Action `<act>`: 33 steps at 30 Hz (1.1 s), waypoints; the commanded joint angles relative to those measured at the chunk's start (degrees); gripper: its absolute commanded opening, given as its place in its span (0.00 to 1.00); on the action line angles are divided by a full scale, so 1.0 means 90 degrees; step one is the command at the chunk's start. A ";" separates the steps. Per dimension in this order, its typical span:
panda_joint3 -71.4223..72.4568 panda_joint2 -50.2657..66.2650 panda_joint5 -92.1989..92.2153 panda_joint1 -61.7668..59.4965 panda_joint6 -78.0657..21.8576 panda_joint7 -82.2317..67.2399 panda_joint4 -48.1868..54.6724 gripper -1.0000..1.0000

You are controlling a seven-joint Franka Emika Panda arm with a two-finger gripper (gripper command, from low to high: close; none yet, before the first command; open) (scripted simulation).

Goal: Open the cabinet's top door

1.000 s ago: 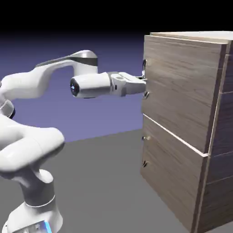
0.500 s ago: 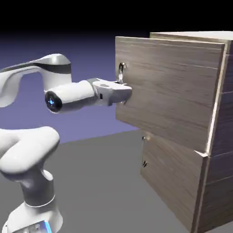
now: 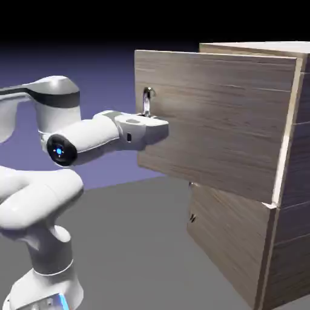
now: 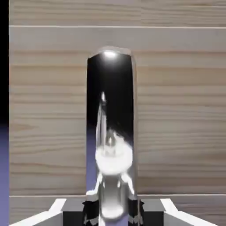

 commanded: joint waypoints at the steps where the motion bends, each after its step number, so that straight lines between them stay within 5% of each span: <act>1: -0.0230 0.0140 -0.0222 -0.0023 -0.0150 -0.0087 0.0053 0.00; 15: -0.3315 0.3076 -0.3243 0.0789 -0.2497 -0.1527 0.1905 0.00; 33: -0.7096 0.6996 -0.4986 0.4315 -0.6025 -0.3560 0.5865 0.00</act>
